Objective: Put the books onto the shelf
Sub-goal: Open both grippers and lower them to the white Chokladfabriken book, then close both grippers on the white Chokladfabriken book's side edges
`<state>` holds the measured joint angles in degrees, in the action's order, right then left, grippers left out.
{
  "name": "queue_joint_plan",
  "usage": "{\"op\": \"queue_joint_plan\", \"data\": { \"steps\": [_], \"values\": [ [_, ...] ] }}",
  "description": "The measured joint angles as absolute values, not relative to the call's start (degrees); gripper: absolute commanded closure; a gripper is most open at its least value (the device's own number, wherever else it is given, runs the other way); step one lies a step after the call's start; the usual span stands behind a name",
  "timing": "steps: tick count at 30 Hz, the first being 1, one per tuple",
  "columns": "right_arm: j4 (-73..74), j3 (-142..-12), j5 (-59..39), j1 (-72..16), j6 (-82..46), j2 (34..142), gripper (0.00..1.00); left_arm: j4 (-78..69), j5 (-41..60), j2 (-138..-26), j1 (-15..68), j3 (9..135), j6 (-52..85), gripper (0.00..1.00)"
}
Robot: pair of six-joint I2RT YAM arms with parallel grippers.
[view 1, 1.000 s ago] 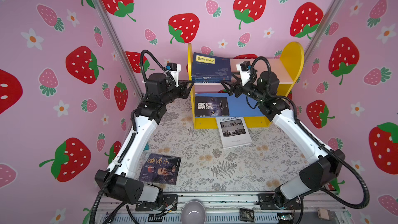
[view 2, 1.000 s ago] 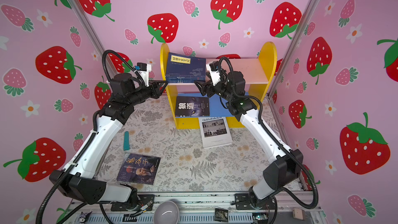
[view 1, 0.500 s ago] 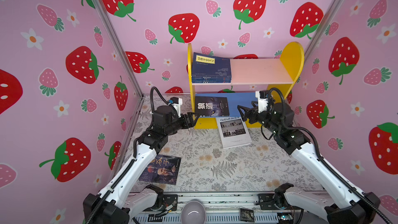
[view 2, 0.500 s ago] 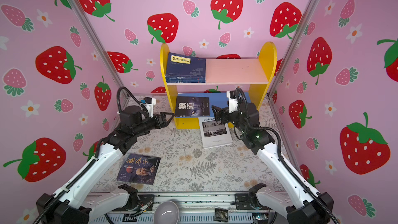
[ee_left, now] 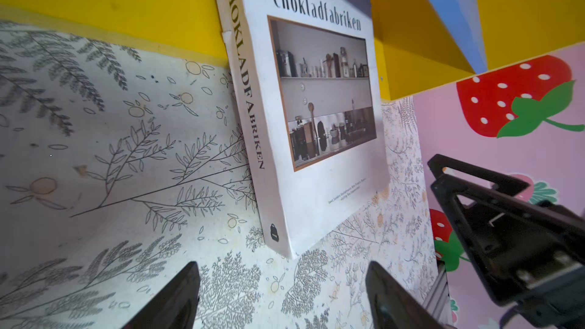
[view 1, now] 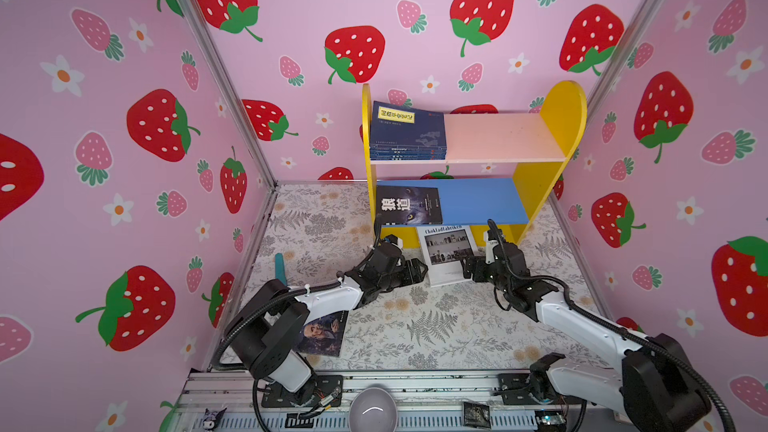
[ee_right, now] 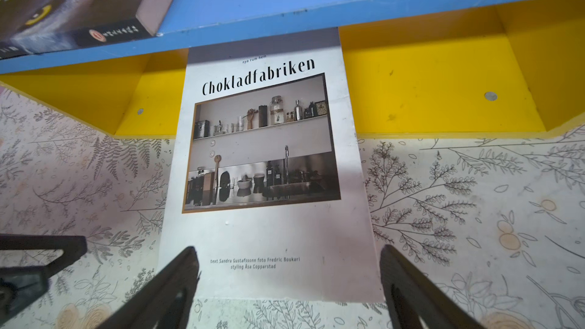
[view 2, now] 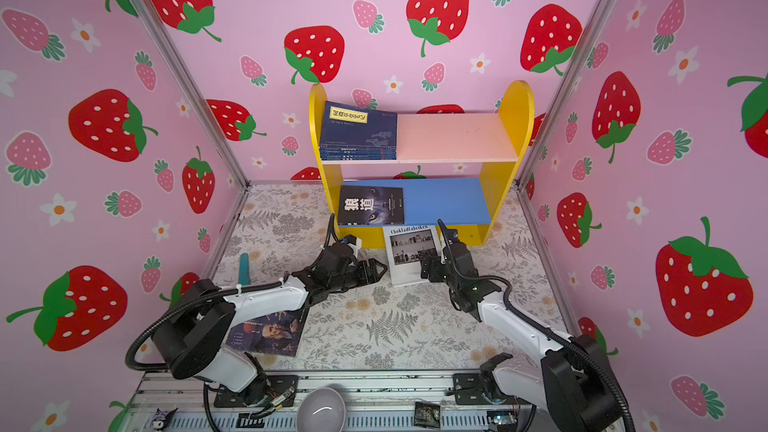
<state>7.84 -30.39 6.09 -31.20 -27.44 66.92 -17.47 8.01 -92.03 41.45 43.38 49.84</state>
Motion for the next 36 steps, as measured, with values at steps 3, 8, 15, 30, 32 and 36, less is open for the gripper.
{"op": "queue_joint_plan", "data": {
  "steps": [3, 8, 15, 30, 32, 36],
  "values": [
    [11.92, -28.62, 6.46, -30.39, -27.81, 68.25, 0.05, -20.45, 5.52, -96.60, 41.89, 44.12, 50.94, 0.16],
    [16.88, -27.20, 6.55, -28.01, -28.69, 72.07, 0.04, -24.47, 2.92, -102.91, 41.60, 47.03, 51.48, 0.13],
    [22.90, -27.16, 5.26, -26.70, -28.91, 78.87, 0.07, -31.86, 3.01, -110.56, 40.27, 51.75, 52.82, 0.12],
    [29.54, -26.28, -5.85, -26.28, -30.39, 86.65, 0.15, -43.35, 6.50, -117.60, 40.10, 54.61, 55.92, 0.18],
    [29.91, -26.22, -6.11, -26.09, -30.61, 86.85, 0.15, -43.44, 6.70, -117.58, 40.12, 54.61, 56.16, 0.19],
    [30.57, -25.85, -6.22, -26.06, -30.85, 86.85, 0.15, -43.46, 7.66, -117.56, 40.05, 54.52, 57.49, 0.25]
  ]
}}
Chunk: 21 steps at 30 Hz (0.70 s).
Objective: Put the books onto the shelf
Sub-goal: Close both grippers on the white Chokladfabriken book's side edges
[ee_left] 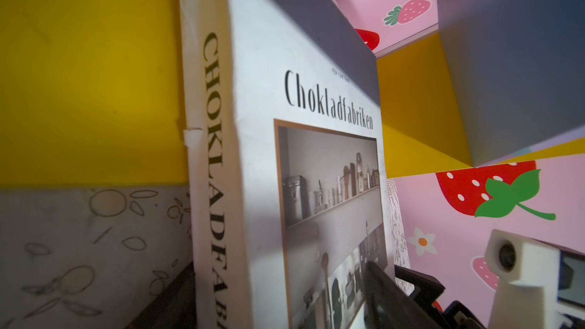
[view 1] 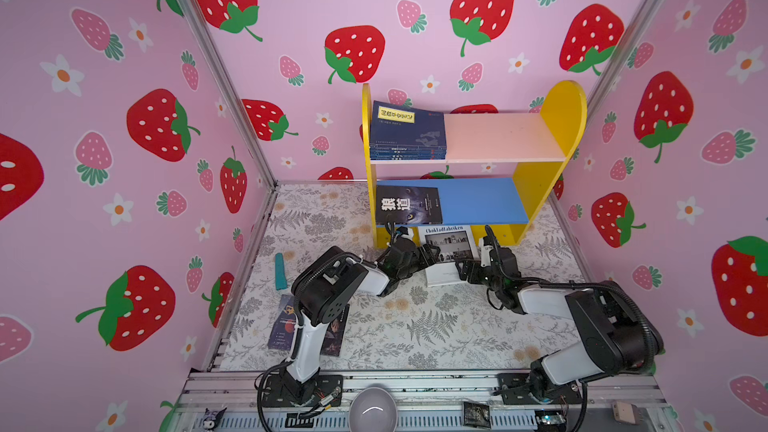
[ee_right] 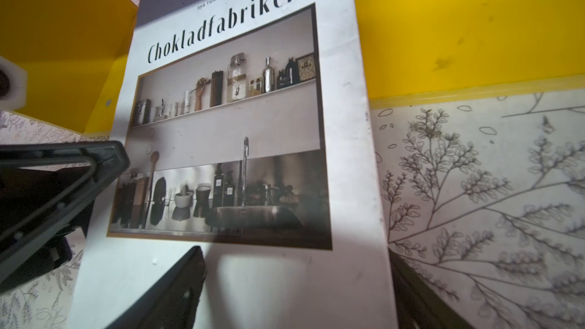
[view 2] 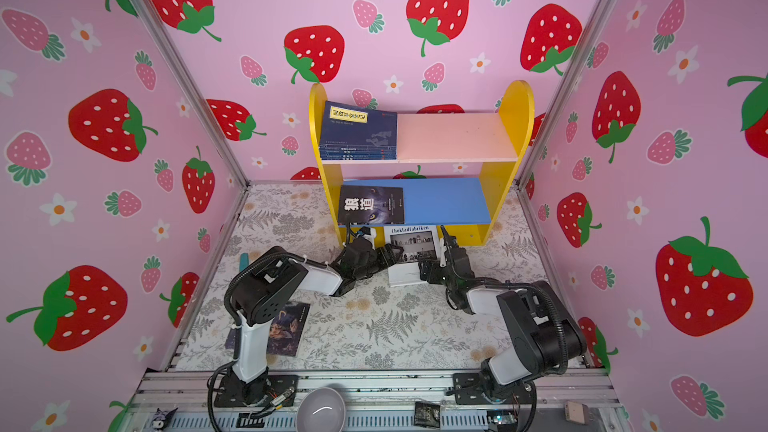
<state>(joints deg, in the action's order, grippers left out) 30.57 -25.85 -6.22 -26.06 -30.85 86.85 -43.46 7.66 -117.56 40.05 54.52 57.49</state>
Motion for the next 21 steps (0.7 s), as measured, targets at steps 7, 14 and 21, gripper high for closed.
{"op": "queue_joint_plan", "data": {
  "steps": [7, 14, 21],
  "values": [
    [30.72, -25.85, -7.81, -25.96, -31.53, 86.80, 0.15, -45.69, 10.39, -116.20, 40.23, 51.53, 61.43, 0.32],
    [28.93, -25.87, -9.96, -25.56, -32.42, 83.33, 0.14, -45.63, 10.68, -111.22, 40.56, 48.90, 64.18, 0.54],
    [20.25, -25.74, -9.41, -25.43, -34.50, 75.75, 0.09, -46.11, 10.76, -108.66, 41.87, 48.10, 68.01, 0.70]
  ]
}}
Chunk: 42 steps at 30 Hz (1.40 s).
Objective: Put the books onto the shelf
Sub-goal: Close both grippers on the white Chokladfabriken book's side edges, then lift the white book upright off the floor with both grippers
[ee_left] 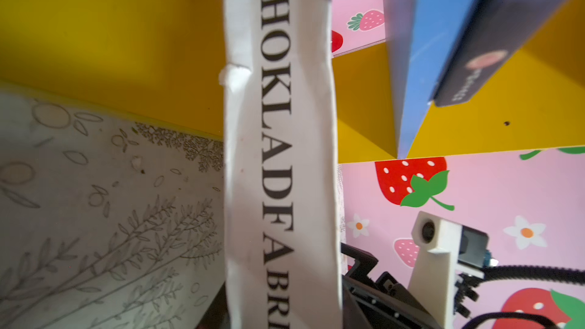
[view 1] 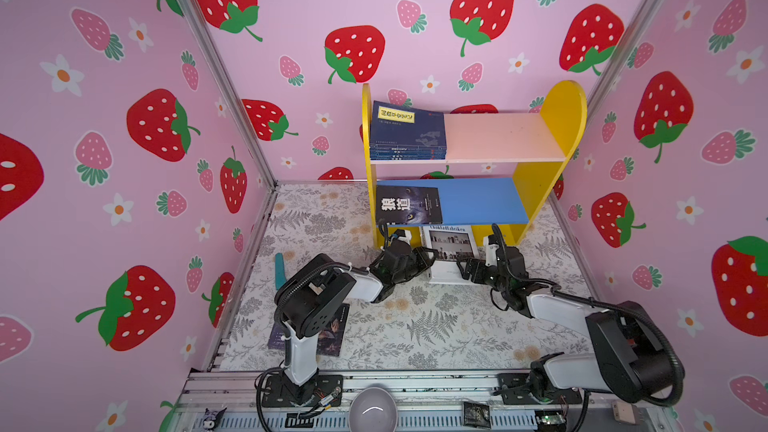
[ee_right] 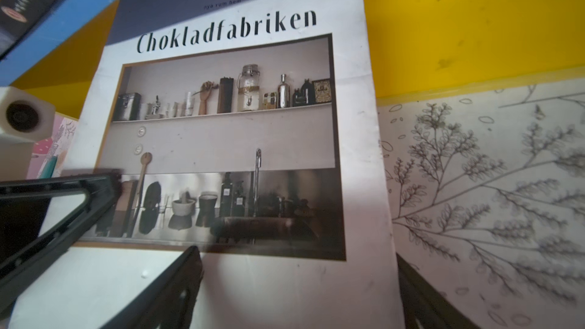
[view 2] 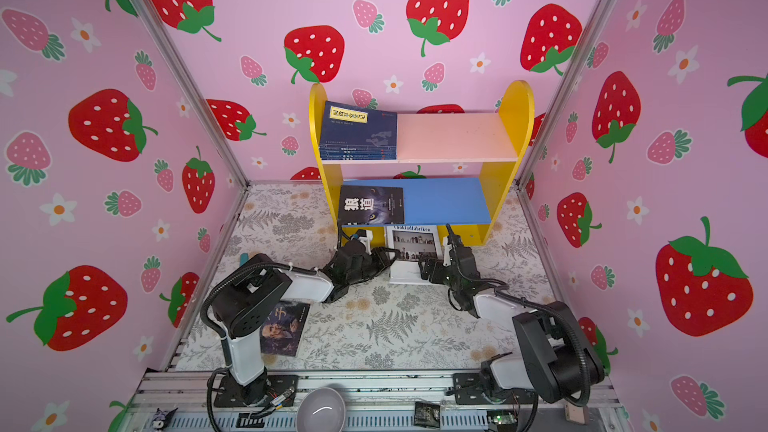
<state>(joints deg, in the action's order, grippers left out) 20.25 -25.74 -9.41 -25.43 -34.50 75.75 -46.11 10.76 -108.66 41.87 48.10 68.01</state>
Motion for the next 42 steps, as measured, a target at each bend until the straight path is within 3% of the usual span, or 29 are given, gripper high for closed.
{"op": "queue_joint_plan", "data": {
  "steps": [7, 16, 25, 29, 33, 42],
  "values": [
    [6.20, -29.87, -6.85, -25.34, -37.63, 64.88, 0.04, -38.54, 11.11, -99.02, 45.67, 42.41, 72.53, 0.72],
    [-6.37, -43.46, -4.78, -24.45, -38.46, 47.51, 0.00, -14.57, 11.11, -73.43, 50.13, 39.66, 69.63, 0.74],
    [-8.64, -57.80, -6.04, -24.18, -36.27, 42.13, 0.00, 12.08, 12.93, -51.31, 50.81, 55.77, 55.07, 0.74],
    [-3.79, -58.78, -12.08, -24.10, -36.14, 41.10, 0.00, 17.78, 10.00, -49.41, 50.85, 69.06, 46.61, 0.74],
    [3.81, -58.76, -20.10, -24.10, -38.68, 41.12, 0.00, 15.55, 2.79, -49.54, 50.85, 74.70, 40.18, 0.74],
    [36.60, -45.12, -32.27, -27.09, -56.97, 43.99, 0.00, -5.65, -10.00, -62.67, 50.85, 78.00, 33.78, 0.74]
  ]
}}
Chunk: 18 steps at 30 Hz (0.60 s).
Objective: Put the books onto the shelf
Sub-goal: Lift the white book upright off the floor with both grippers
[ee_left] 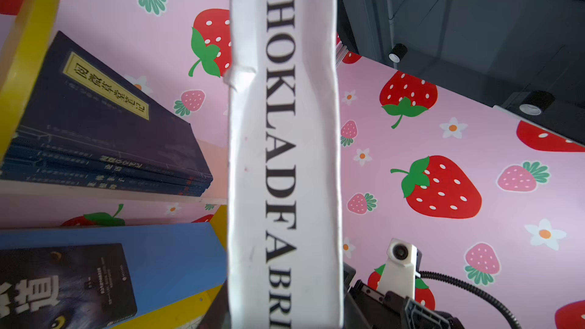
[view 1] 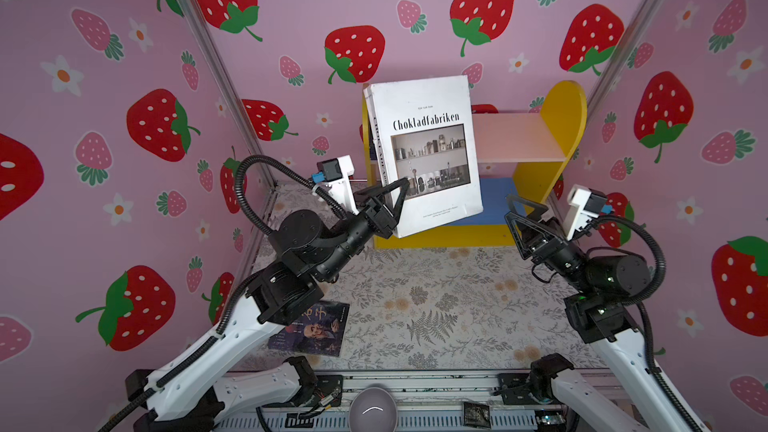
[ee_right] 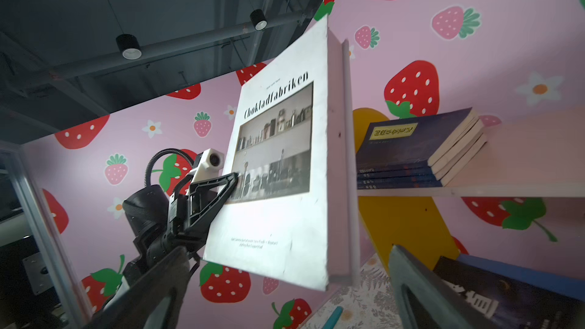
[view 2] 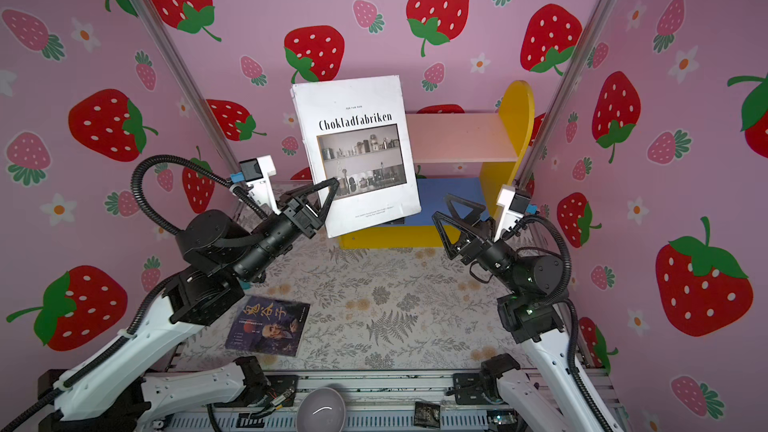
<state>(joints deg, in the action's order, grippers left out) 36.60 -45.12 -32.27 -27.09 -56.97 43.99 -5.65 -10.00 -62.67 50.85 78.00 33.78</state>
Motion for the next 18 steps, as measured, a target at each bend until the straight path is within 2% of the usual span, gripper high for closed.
{"op": "queue_joint_plan", "data": {
  "steps": [8, 18],
  "values": [
    [48.12, -42.59, -31.59, -39.03, -60.73, 52.62, 0.00, -21.71, -9.72, -75.61, 50.85, 81.49, 35.00, 0.74],
    [59.20, -42.61, -22.72, -39.97, -61.14, 57.41, 0.00, -33.71, -8.12, -77.95, 51.75, 80.44, 39.72, 0.74]
  ]
}}
